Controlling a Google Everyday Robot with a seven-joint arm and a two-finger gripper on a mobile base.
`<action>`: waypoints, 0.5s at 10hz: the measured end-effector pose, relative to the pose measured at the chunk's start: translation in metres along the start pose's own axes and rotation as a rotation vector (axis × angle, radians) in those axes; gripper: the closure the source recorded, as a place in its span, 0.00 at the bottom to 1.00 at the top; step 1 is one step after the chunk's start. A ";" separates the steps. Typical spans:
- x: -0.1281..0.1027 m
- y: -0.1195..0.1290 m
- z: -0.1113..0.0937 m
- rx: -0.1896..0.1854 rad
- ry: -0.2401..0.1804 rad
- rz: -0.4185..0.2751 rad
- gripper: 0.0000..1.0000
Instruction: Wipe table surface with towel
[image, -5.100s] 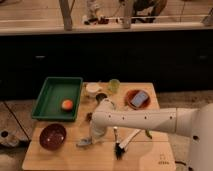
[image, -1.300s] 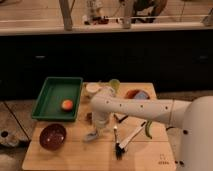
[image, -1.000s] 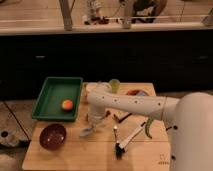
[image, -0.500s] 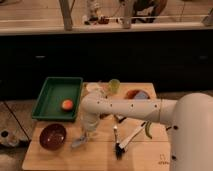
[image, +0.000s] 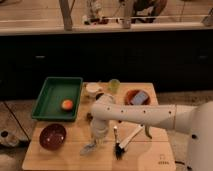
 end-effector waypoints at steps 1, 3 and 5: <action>0.015 -0.004 -0.003 -0.002 0.017 0.023 1.00; 0.044 -0.024 -0.008 -0.001 0.038 0.043 1.00; 0.056 -0.049 -0.009 0.012 0.036 0.029 1.00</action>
